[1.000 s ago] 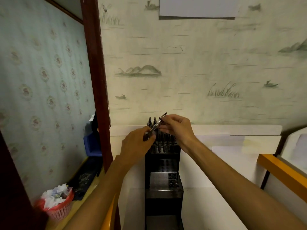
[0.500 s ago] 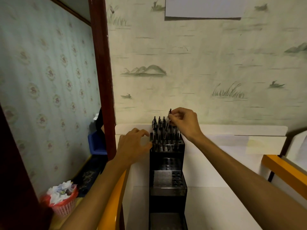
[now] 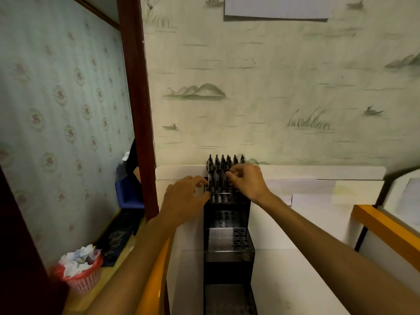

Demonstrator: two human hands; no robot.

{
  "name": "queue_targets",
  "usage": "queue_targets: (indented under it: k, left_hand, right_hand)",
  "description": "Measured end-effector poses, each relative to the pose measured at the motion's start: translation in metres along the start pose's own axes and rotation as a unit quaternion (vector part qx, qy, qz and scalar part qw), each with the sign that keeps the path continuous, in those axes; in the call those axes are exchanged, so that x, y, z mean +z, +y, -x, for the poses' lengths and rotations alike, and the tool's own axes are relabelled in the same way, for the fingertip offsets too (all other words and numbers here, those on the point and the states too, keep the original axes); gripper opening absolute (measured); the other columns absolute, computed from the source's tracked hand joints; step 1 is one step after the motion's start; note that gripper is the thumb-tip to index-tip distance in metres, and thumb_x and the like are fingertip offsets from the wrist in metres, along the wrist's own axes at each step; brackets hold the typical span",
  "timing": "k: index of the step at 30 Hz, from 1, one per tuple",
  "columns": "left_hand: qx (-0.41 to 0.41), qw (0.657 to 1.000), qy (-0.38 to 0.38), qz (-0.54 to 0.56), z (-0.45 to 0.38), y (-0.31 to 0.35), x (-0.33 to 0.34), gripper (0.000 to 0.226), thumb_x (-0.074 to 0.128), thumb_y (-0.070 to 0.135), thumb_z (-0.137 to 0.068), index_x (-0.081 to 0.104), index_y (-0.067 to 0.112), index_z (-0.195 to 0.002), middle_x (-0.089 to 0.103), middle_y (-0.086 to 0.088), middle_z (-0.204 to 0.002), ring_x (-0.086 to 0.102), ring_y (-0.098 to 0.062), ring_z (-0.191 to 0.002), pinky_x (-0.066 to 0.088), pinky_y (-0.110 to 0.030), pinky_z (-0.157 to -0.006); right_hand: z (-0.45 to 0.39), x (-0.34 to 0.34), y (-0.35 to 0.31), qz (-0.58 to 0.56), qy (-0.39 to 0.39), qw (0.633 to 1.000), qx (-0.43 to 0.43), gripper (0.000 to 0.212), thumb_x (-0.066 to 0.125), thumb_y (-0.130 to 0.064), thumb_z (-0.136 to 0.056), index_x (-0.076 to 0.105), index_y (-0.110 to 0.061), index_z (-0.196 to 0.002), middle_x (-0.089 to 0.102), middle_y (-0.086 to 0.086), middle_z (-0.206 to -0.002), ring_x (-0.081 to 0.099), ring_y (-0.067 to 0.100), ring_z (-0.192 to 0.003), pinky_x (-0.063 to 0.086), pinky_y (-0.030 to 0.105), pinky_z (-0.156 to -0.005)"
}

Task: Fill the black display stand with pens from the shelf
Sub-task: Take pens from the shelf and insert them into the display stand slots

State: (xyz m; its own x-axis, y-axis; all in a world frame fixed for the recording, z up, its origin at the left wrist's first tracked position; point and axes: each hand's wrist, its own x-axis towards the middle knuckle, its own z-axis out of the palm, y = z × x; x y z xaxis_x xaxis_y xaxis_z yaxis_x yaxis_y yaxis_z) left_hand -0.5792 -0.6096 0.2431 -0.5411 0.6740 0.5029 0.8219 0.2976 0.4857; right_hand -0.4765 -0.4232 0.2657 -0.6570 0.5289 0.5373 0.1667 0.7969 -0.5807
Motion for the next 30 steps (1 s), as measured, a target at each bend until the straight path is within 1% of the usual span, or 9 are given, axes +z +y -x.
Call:
queue_targets:
  k: [3, 6, 10, 14, 15, 18, 22, 26, 30]
  left_hand:
    - [0.005, 1.000, -0.001, 0.006, 0.000, 0.000, 0.001, 0.026, 0.064, 0.037, -0.091, 0.065, 0.030, -0.116, 0.065, 0.008, -0.104, 0.059, -0.013, -0.090, 0.051, -0.044, -0.089]
    - [0.019, 1.000, -0.002, 0.000, -0.001, 0.006, 0.005, 0.026, 0.064, 0.036, -0.091, 0.065, 0.031, -0.117, 0.065, 0.007, -0.104, 0.059, -0.012, -0.090, 0.051, -0.041, -0.087]
    - [0.045, 0.999, -0.011, 0.003, -0.001, 0.019, 0.015, 0.027, 0.065, 0.037, -0.091, 0.065, 0.032, -0.117, 0.066, 0.007, -0.104, 0.059, -0.012, -0.091, 0.051, -0.037, -0.087]
    - [0.084, 0.996, -0.032, 0.028, 0.002, 0.042, 0.035, 0.025, 0.066, 0.034, -0.091, 0.065, 0.031, -0.116, 0.065, 0.007, -0.100, 0.059, -0.008, -0.084, 0.050, -0.025, -0.078]
    - [0.091, 0.994, -0.039, 0.038, 0.003, 0.049, 0.041, 0.025, 0.066, 0.033, -0.091, 0.065, 0.030, -0.116, 0.065, 0.007, -0.101, 0.060, -0.009, -0.086, 0.051, -0.027, -0.079]
    - [0.105, 0.990, -0.064, 0.062, 0.006, 0.074, 0.060, 0.028, 0.066, 0.032, -0.091, 0.065, 0.028, -0.119, 0.066, 0.006, -0.108, 0.062, -0.013, -0.094, 0.053, -0.037, -0.089]
    - [0.114, 0.986, -0.091, 0.081, 0.018, 0.117, 0.093, 0.027, 0.066, 0.033, -0.091, 0.065, 0.032, -0.118, 0.066, 0.007, -0.115, 0.061, -0.015, -0.103, 0.051, -0.034, -0.092]
    - [0.119, 0.983, -0.108, 0.095, 0.040, 0.175, 0.129, 0.024, 0.064, 0.037, -0.093, 0.066, 0.035, -0.116, 0.066, 0.011, -0.120, 0.061, -0.012, -0.105, 0.051, -0.034, -0.094]
    - [0.130, 0.978, -0.120, 0.106, 0.069, 0.242, 0.169, 0.022, 0.062, 0.038, -0.095, 0.067, 0.033, -0.116, 0.067, 0.012, -0.121, 0.061, -0.010, -0.106, 0.049, -0.037, -0.099]
  right_hand:
    - [0.005, -0.001, 0.002, 0.019, -0.015, 1.000, 0.004, 0.016, 0.071, -0.025, -0.091, 0.076, -0.010, -0.092, 0.074, 0.004, -0.076, 0.069, 0.015, -0.071, 0.058, 0.038, -0.081]
    - [0.015, -0.008, 0.005, 0.035, -0.020, 0.999, 0.008, 0.015, 0.071, -0.026, -0.090, 0.076, -0.013, -0.096, 0.075, 0.000, -0.081, 0.068, 0.012, -0.077, 0.056, 0.033, -0.082]
    - [0.038, -0.024, 0.013, 0.077, -0.028, 0.997, 0.007, 0.016, 0.065, -0.025, -0.093, 0.075, -0.019, -0.104, 0.075, -0.003, -0.099, 0.066, 0.009, -0.083, 0.051, 0.025, -0.079]
    - [0.067, -0.048, 0.020, 0.092, -0.027, 0.995, 0.014, 0.017, 0.064, -0.024, -0.091, 0.074, -0.023, -0.104, 0.075, -0.006, -0.102, 0.068, 0.009, -0.086, 0.053, 0.028, -0.079]
    - [0.075, -0.056, 0.023, 0.101, -0.028, 0.994, 0.016, 0.017, 0.063, -0.026, -0.092, 0.074, -0.023, -0.105, 0.074, -0.007, -0.104, 0.068, 0.009, -0.088, 0.055, 0.030, -0.081]
    - [0.099, -0.085, 0.036, 0.144, -0.023, 0.989, 0.025, 0.020, 0.061, -0.030, -0.094, 0.073, -0.025, -0.110, 0.073, -0.006, -0.110, 0.066, 0.011, -0.092, 0.055, 0.033, -0.084]
    - [0.135, -0.133, 0.063, 0.188, -0.012, 0.981, 0.047, 0.024, 0.062, -0.033, -0.094, 0.070, -0.027, -0.115, 0.069, -0.005, -0.115, 0.065, 0.012, -0.097, 0.050, 0.030, -0.080]
    - [0.177, -0.188, 0.097, 0.214, -0.006, 0.974, 0.079, 0.026, 0.060, -0.032, -0.096, 0.067, -0.027, -0.120, 0.067, -0.004, -0.120, 0.063, 0.012, -0.102, 0.051, 0.031, -0.085]
    - [0.230, -0.252, 0.141, 0.237, -0.009, 0.966, 0.099, 0.027, 0.060, -0.030, -0.094, 0.067, -0.026, -0.120, 0.069, -0.004, -0.115, 0.064, 0.013, -0.101, 0.046, 0.025, -0.077]
